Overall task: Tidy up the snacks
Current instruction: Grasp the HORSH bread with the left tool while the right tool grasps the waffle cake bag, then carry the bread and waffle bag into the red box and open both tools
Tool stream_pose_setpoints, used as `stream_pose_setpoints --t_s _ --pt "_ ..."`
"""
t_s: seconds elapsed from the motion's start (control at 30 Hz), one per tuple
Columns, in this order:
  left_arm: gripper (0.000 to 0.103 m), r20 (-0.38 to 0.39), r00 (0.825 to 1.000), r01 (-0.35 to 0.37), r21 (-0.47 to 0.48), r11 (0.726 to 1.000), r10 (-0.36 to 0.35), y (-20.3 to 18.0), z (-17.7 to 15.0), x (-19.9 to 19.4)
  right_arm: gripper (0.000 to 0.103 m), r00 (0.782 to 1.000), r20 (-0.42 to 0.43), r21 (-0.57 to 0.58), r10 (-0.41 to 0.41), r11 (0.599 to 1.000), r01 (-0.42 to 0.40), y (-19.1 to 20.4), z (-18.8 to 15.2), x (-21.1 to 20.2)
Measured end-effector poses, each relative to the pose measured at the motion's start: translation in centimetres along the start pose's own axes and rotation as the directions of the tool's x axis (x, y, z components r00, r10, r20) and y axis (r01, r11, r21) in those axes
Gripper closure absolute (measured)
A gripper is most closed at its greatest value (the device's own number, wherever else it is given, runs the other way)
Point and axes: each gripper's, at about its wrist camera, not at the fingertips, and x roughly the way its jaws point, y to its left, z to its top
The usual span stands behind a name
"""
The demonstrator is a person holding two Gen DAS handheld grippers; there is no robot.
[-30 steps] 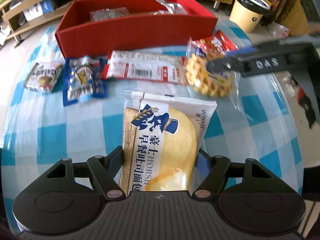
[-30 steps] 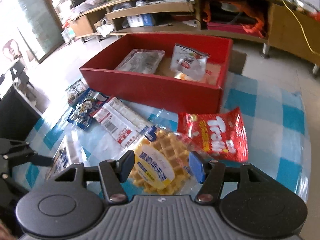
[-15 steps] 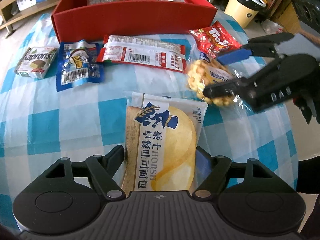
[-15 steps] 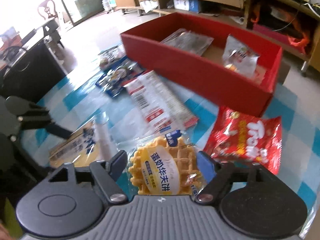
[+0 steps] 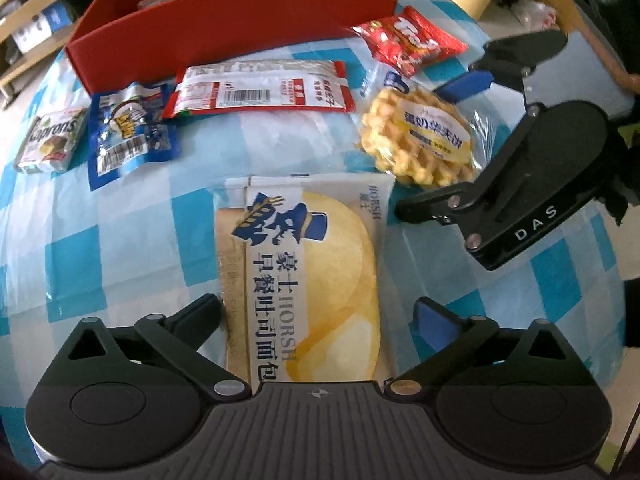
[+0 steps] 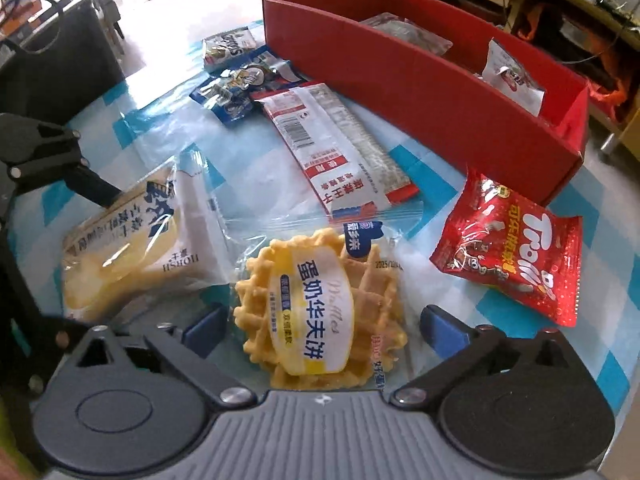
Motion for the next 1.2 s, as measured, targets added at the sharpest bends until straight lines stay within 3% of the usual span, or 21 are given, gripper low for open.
stream_pose_setpoints --t_s 0.17,0.23,0.3,0.4,0.43,0.67,1.0,1.2 --pt "0.0 0.002 0.996 -0.084 0.008 0.996 0.084 0.2 0.0 0.5 0.0 1.0 0.004 0.05 -0.022 0.999 0.022 0.0 0.1 0.2" --pt "0.001 0.009 0.997 -0.074 -0.024 0.997 0.075 0.8 0.1 0.4 0.0 1.0 0.0 0.076 -0.031 0.997 0.031 -0.1 0.2 0.2" --pt "0.002 0.012 0.997 -0.076 -0.035 0.996 0.077 0.9 0.1 0.3 0.01 0.999 0.001 0.094 -0.049 0.994 0.049 0.0 0.1 -0.2" --pt "0.014 0.027 0.997 -0.071 -0.032 0.997 0.072 0.7 0.3 -0.1 0.024 0.998 0.001 0.13 -0.067 0.989 0.066 0.4 -0.4 -1.2" --pt "0.02 0.036 0.997 -0.067 -0.038 0.997 0.068 0.7 0.3 -0.4 0.025 0.997 0.001 0.132 -0.072 0.989 0.072 0.6 -0.6 -1.3" --pt "0.026 0.049 0.998 -0.035 -0.087 0.996 0.039 1.2 0.6 -1.1 0.027 0.996 -0.011 0.23 -0.09 0.969 0.091 0.4 -2.6 -2.9" --pt "0.027 0.161 0.986 -0.009 -0.159 0.987 0.035 2.1 1.6 -4.0 0.027 0.986 0.118 0.332 -0.122 0.94 0.076 -0.8 -2.4 -7.3" --pt "0.027 0.211 0.976 -0.01 -0.207 0.978 0.054 2.7 3.0 -5.2 0.027 0.977 0.161 0.358 -0.14 0.931 0.075 -2.0 -1.3 -7.6"
